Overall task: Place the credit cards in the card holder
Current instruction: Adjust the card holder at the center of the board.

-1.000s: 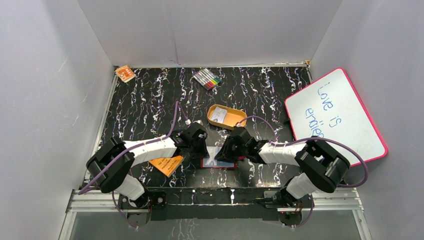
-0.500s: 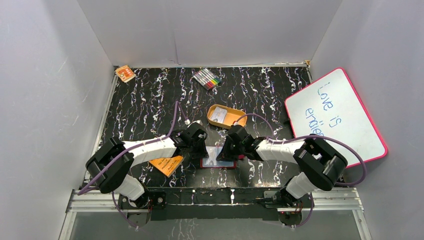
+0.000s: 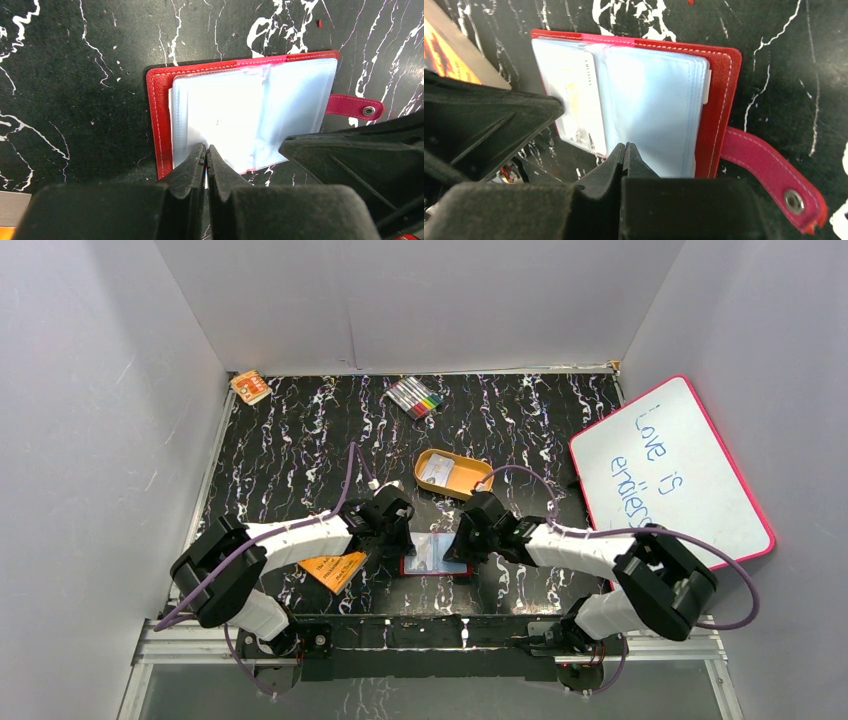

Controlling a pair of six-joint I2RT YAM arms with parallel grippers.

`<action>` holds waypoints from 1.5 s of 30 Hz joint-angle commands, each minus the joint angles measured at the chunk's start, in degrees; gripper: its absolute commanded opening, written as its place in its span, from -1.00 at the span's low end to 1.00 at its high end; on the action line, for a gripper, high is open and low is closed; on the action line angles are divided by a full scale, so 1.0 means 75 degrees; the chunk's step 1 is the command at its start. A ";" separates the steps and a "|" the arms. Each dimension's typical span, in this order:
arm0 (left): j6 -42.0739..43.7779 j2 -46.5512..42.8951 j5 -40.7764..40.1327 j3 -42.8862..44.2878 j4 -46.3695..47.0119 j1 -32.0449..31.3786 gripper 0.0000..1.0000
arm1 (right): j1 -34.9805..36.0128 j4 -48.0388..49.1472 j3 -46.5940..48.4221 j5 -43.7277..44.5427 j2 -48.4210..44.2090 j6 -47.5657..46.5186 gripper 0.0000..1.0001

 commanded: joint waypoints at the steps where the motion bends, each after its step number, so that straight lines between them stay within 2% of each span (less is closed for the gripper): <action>1: 0.0206 0.0101 -0.0617 -0.0421 -0.0963 0.0018 -0.97 | -0.0016 0.0207 -0.0082 0.0129 -0.0756 -0.0412 -0.72; 3: 0.0184 0.0128 -0.0606 -0.0453 -0.0944 0.0024 -0.99 | -0.0012 0.0222 0.0098 0.0128 -0.0869 -0.0605 -0.42; 6: 0.0153 0.0129 -0.0573 -0.0507 -0.0911 0.0019 -1.00 | -0.0011 0.0223 0.0598 -0.0168 -0.0465 -0.1123 -0.14; 14: 0.0018 0.0199 -0.0346 -0.0585 -0.0791 0.0026 -1.00 | 0.0144 0.0756 0.0873 -0.0337 0.0535 -0.1240 -0.04; 27: -0.0078 0.0069 -0.0341 -0.0620 -0.0728 0.0024 -1.00 | 0.0281 0.0531 0.1029 0.0077 0.1068 -0.1454 -0.02; 34: -0.0025 0.0079 -0.0333 -0.0556 -0.0783 0.0025 -1.00 | 0.0415 0.0310 0.1003 0.0301 0.1169 -0.1477 -0.18; 38: -0.0049 0.0082 -0.0332 -0.0526 -0.0783 0.0026 -1.00 | 0.0540 -0.0438 0.1201 0.0827 0.1391 -0.1705 -0.36; 45: -0.0064 0.0016 -0.0318 -0.0499 -0.0786 0.0026 -1.00 | 0.0618 -0.0617 0.1092 0.0994 0.1512 -0.1722 -0.37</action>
